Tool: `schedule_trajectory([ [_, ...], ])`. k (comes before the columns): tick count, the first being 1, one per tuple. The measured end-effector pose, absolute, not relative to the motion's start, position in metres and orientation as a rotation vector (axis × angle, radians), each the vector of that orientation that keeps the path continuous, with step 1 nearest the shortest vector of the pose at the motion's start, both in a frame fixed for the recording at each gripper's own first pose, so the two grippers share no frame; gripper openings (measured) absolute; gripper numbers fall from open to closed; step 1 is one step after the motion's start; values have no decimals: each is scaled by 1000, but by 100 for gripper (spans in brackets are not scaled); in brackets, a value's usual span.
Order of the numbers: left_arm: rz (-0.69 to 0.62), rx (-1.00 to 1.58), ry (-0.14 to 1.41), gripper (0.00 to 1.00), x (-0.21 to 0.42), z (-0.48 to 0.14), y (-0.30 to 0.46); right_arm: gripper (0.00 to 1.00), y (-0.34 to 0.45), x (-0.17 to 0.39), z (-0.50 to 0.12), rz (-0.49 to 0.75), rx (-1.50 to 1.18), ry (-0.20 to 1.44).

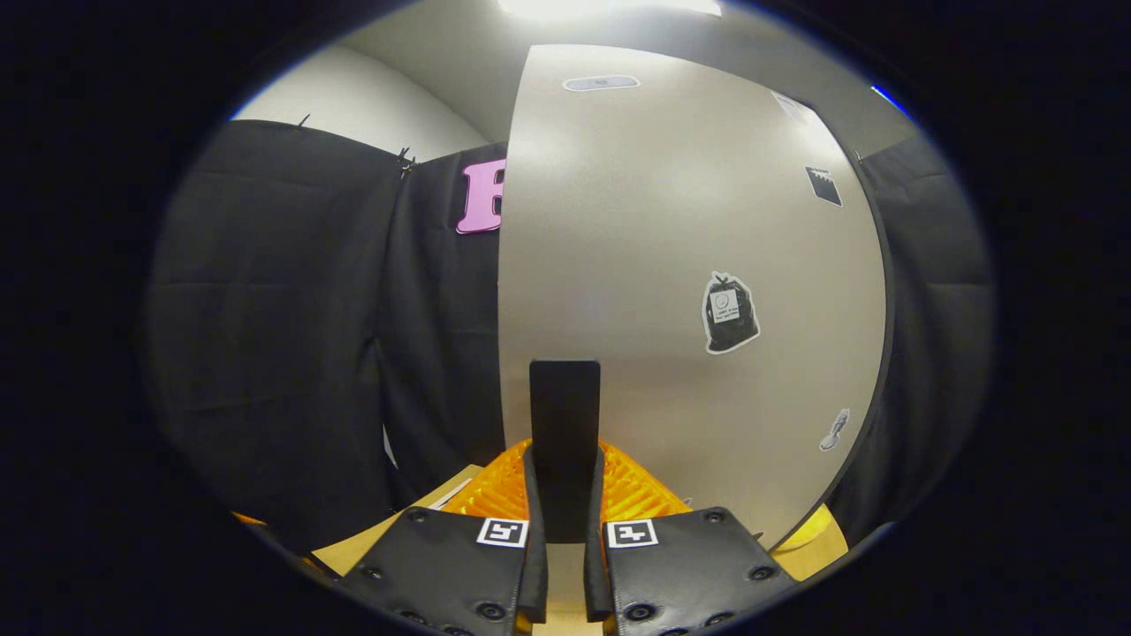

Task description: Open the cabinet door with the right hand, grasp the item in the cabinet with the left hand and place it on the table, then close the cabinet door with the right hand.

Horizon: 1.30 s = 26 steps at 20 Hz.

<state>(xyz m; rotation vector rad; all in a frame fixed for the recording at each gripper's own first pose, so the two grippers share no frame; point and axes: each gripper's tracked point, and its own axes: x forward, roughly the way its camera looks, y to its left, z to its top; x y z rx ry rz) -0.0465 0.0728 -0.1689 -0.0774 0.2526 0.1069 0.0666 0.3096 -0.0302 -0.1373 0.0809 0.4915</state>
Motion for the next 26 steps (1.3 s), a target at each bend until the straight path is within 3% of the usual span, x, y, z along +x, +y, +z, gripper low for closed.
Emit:
schedule_trajectory([
  [15,177,-83,251,91,-130,-155,-48,19,233,3,-22,702,-113,96],
  [26,90,-68,267,92,-129,-161,-111,16,129,-32,-13,661,-70,144],
])
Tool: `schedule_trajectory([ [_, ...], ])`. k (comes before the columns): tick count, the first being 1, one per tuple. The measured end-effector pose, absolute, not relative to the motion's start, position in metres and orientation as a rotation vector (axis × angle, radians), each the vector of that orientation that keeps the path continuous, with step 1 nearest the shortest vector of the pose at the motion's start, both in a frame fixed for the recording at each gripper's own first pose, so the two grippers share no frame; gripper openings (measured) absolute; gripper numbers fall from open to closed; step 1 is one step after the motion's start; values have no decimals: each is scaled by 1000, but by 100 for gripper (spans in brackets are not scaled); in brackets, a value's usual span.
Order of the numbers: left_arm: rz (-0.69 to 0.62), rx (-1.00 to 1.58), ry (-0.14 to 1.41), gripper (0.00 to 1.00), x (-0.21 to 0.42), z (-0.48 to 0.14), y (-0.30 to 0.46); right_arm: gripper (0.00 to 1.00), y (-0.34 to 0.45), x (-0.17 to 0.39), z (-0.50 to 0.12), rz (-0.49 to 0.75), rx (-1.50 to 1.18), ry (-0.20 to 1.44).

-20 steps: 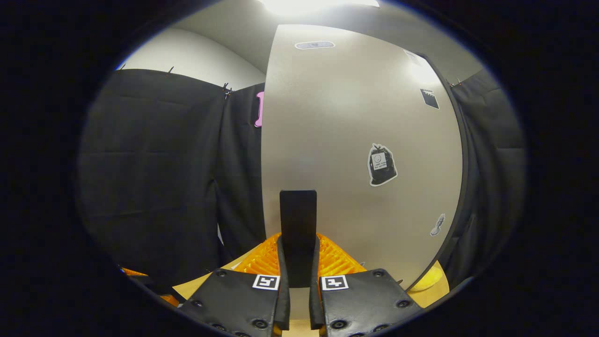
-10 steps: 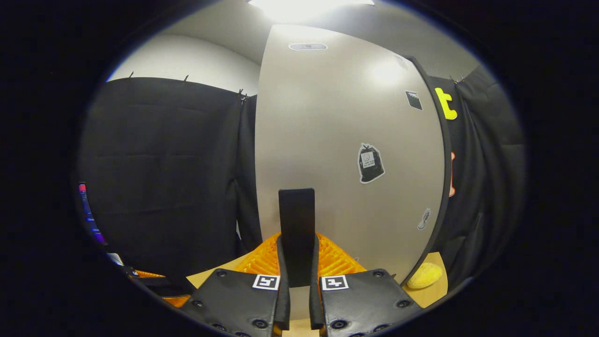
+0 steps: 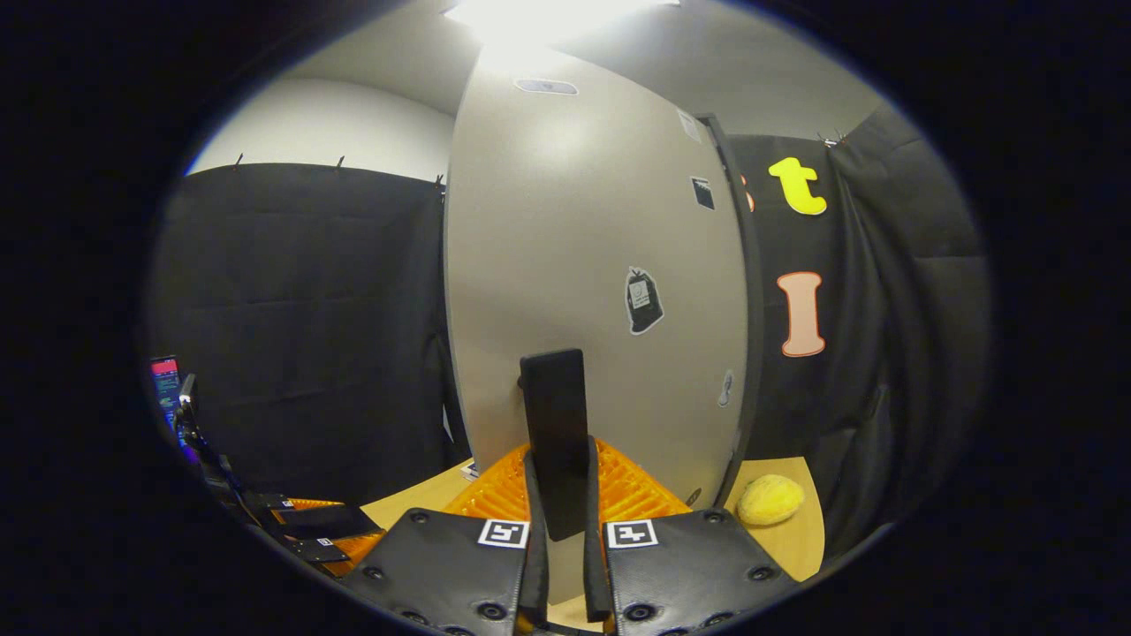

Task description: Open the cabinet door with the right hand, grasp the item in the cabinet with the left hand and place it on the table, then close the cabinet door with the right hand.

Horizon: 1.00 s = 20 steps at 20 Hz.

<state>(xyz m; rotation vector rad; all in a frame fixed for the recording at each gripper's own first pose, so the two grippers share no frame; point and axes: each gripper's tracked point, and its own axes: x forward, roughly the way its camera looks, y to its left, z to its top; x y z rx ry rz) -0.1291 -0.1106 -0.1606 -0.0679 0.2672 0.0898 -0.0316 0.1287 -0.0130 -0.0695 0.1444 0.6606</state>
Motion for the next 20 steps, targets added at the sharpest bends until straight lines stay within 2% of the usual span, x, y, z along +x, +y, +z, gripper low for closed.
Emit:
schedule_trajectory([
  [10,-89,-29,249,92,-91,-151,-185,16,31,-29,-7,522,63,188],
  [15,-165,20,258,92,-84,-156,-217,10,-5,-24,-6,417,46,168],
  [18,-184,12,258,92,-73,-153,-219,9,-2,-27,-9,431,74,184],
  [19,-187,3,258,92,-67,-152,-217,4,-4,-28,-10,432,99,190],
  [20,-188,-8,260,92,-61,-152,-215,11,-6,-29,-12,427,117,199],
])
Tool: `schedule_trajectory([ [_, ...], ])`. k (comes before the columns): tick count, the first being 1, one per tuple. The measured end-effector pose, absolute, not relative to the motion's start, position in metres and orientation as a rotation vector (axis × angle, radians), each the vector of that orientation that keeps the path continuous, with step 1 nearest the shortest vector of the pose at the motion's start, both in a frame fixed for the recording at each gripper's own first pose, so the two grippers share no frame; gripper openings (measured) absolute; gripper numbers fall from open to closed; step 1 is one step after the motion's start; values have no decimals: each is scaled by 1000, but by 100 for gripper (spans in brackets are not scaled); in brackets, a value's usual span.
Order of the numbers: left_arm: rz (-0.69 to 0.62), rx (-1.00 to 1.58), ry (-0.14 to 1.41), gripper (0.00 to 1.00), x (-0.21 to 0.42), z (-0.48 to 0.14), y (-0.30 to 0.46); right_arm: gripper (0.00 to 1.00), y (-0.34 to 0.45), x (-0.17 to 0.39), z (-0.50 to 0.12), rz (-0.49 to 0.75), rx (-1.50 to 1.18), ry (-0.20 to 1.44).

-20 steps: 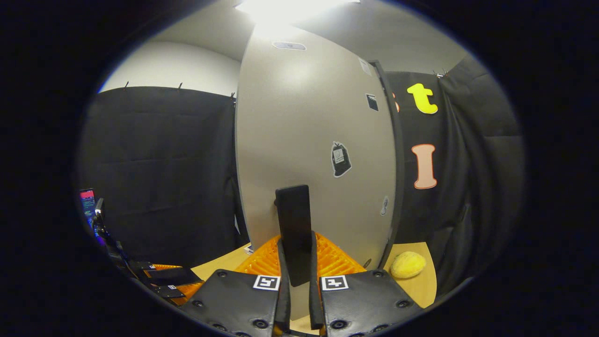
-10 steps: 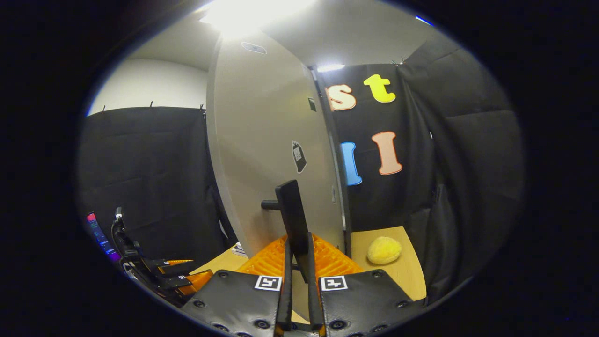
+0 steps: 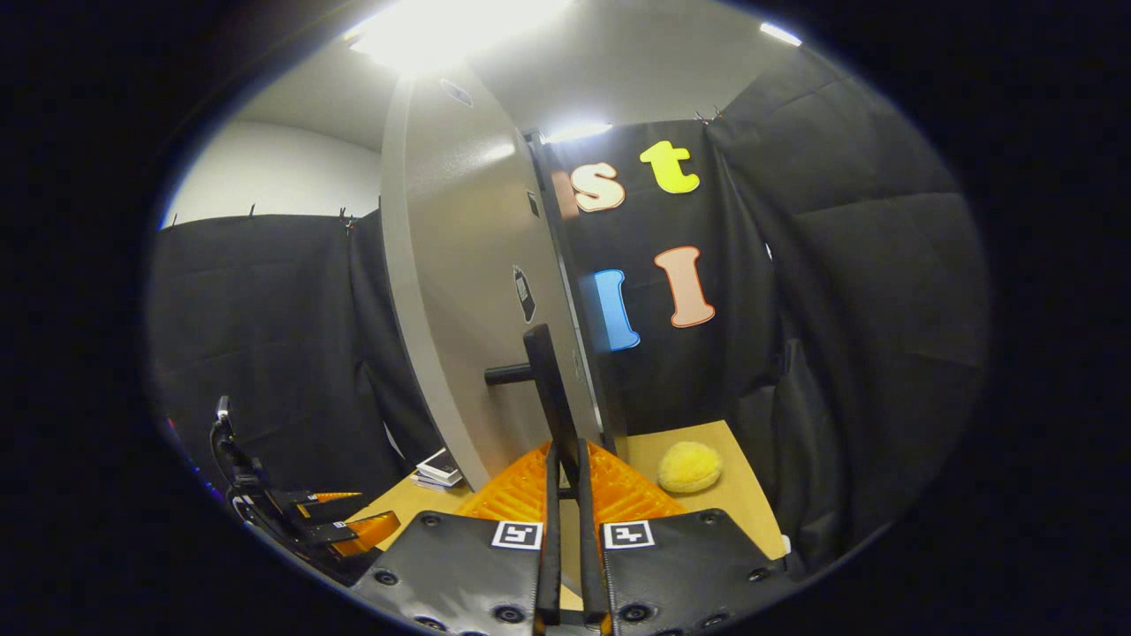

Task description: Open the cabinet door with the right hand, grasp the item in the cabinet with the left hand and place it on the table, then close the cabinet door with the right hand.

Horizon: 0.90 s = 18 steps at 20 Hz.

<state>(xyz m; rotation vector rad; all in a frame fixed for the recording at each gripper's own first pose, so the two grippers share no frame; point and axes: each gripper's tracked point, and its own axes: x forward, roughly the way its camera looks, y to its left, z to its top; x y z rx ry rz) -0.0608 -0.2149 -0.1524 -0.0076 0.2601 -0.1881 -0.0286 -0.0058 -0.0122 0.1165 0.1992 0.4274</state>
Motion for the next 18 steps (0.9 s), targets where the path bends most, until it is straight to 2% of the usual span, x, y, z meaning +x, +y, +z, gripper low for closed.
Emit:
schedule_trajectory([
  [3,-195,-40,272,92,-38,-154,-206,12,-10,-44,-19,410,148,239],
  [4,-200,-45,274,92,-29,-154,-202,5,-13,-47,-21,402,153,255],
  [5,-206,-46,276,92,-19,-155,-198,7,-19,-51,-21,399,159,275],
  [6,-211,-45,275,92,-10,-154,-193,0,-25,-52,-20,385,168,291],
  [7,-217,-44,274,92,2,-154,-187,7,-33,-57,-17,360,172,290],
  [11,-244,-54,261,92,51,-148,-167,7,-82,-53,-6,123,93,253],
  [15,-300,-62,210,92,94,-133,-155,7,-98,-38,5,-62,6,185],
  [16,-308,-56,199,92,104,-128,-153,0,-104,-34,7,-105,-11,179],
  [17,-318,-53,185,92,113,-122,-153,12,-106,-30,6,-130,-21,187],
  [18,-327,-55,164,92,121,-114,-153,14,-107,-24,5,-150,-32,187],
])
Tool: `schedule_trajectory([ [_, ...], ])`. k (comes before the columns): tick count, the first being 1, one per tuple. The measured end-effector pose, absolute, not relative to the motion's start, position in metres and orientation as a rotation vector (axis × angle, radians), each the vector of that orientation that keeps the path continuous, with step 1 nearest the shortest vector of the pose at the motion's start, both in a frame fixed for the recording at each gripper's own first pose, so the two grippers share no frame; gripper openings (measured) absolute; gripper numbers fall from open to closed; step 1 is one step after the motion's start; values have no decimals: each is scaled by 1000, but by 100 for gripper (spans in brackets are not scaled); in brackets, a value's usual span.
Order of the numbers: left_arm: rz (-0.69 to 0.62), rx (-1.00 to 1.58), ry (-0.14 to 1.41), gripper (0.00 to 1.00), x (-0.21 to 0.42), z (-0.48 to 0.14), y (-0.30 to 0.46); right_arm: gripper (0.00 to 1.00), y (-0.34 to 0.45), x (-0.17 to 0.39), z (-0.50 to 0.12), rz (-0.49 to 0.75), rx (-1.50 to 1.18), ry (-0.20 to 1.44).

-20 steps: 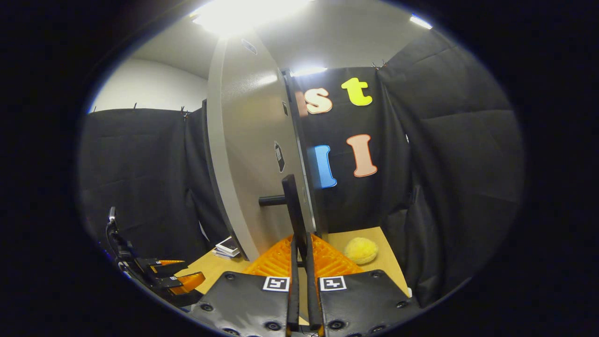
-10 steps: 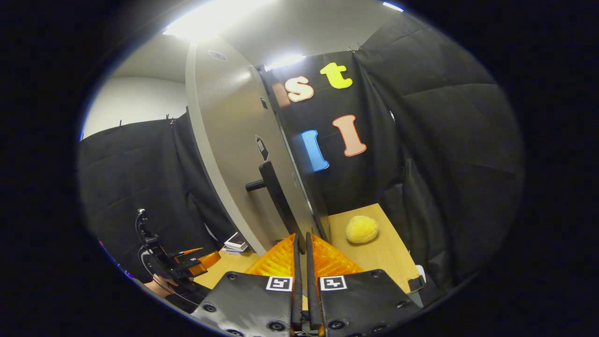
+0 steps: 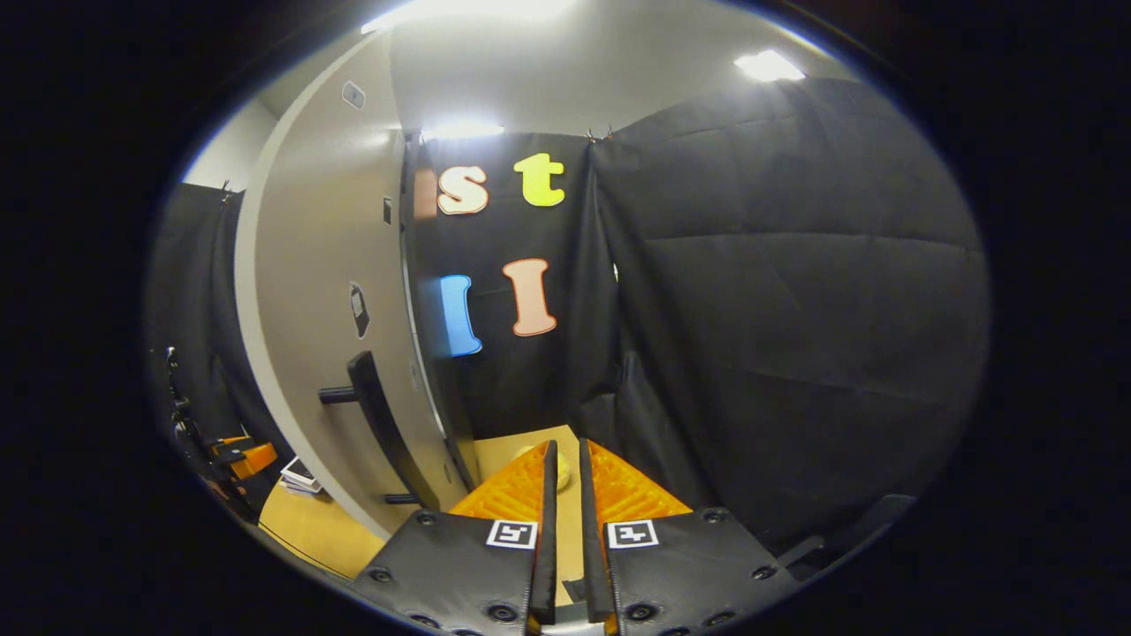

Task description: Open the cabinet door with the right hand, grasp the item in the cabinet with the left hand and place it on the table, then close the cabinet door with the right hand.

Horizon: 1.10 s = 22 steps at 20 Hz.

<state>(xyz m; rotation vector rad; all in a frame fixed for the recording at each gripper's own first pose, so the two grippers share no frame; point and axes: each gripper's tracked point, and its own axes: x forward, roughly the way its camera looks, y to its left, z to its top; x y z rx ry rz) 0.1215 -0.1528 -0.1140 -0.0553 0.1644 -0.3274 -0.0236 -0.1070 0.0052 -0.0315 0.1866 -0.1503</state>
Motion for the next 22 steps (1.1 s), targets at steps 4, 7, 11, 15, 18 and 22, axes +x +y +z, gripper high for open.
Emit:
schedule_trajectory([
  [4,-345,-80,125,92,154,-89,-159,28,-125,-4,13,-251,-89,134],
  [7,-346,-75,93,91,183,-73,-168,60,-149,24,-2,-315,-113,152],
  [11,-321,-58,79,92,224,-63,-187,78,-165,72,-7,-283,-67,120],
  [15,-317,-73,90,92,264,-65,-221,96,-187,106,-6,-303,-88,111],
  [18,-278,-44,90,91,287,-71,-239,96,-194,124,-9,-279,-77,120],
  [22,-214,-24,89,92,319,-86,-257,96,-205,140,-12,-257,-61,118],
])
